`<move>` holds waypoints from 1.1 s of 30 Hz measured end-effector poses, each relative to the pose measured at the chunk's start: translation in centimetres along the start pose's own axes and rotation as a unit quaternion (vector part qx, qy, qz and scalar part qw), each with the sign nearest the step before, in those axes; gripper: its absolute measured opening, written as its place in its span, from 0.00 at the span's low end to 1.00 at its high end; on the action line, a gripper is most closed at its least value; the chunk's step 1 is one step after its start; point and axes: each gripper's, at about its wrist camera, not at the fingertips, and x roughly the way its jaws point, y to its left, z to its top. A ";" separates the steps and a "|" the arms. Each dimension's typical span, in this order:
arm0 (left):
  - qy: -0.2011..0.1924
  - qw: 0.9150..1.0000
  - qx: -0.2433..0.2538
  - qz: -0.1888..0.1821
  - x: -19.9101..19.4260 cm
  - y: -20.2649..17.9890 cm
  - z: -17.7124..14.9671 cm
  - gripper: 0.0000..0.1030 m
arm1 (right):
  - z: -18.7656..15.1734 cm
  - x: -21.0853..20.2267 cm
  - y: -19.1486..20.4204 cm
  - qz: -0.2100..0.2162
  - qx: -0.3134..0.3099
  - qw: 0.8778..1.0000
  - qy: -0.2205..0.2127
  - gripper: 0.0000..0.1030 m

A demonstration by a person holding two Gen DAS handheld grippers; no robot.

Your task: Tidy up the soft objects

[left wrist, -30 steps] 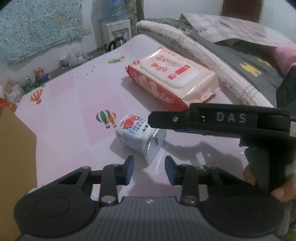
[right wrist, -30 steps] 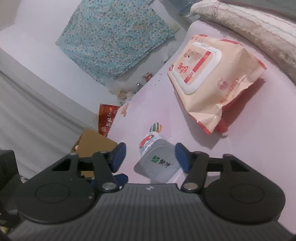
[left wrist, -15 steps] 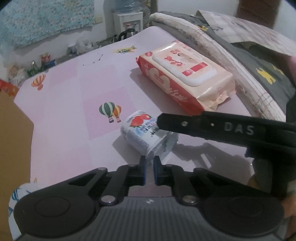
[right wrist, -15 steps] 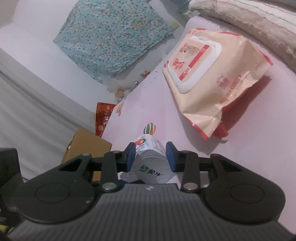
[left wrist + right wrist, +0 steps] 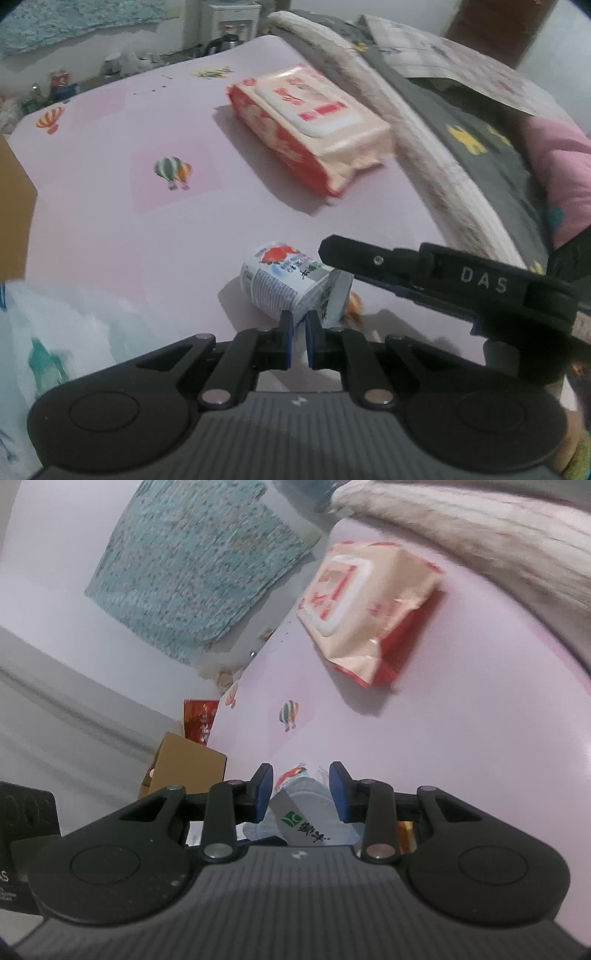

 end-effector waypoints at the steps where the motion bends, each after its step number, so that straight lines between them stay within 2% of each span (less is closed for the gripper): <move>1: 0.000 1.000 0.001 -0.005 -0.3 -0.3 -0.5 0.08 | -0.6 -0.9 -0.1 0.000 0.007 1.000 -0.005 0.32; 9: 0.017 0.997 -0.014 -0.074 -2.1 -1.4 -4.9 0.09 | -5.8 -7.3 -0.6 -0.011 0.048 0.997 -0.054 0.33; 18: 0.032 0.990 -0.045 -0.128 -2.8 -1.3 -8.1 0.08 | -8.6 -12.0 0.4 -0.022 0.045 0.995 -0.084 0.33; 21: 0.028 0.986 -0.057 -0.155 -3.1 -1.3 -8.1 0.07 | -8.9 -12.0 0.4 0.019 0.068 0.995 -0.065 0.31; 22: 0.024 0.985 -0.055 -0.163 -3.3 -1.4 -8.0 0.07 | -9.2 -11.7 0.6 0.017 0.065 0.996 -0.062 0.31; 24: 0.020 0.985 -0.048 -0.167 -3.4 -1.7 -7.9 0.07 | -9.6 -11.5 1.1 0.008 0.056 0.996 -0.062 0.31; 26: 0.018 0.985 -0.040 -0.166 -3.5 -1.8 -7.9 0.07 | -9.7 -11.8 0.9 0.019 0.067 0.995 -0.070 0.31; 30: 0.010 0.986 -0.024 -0.163 -3.7 -1.8 -8.1 0.08 | -9.4 -13.5 0.3 0.016 0.075 0.992 -0.104 0.33; 31: 0.006 0.987 -0.018 -0.158 -3.9 -1.9 -8.2 0.10 | -9.4 -14.1 0.0 0.013 0.077 0.991 -0.112 0.33; 33: -0.005 0.989 -0.003 -0.150 -4.3 -2.2 -8.3 0.20 | -9.2 -15.0 -0.6 0.004 0.075 0.989 -0.125 0.33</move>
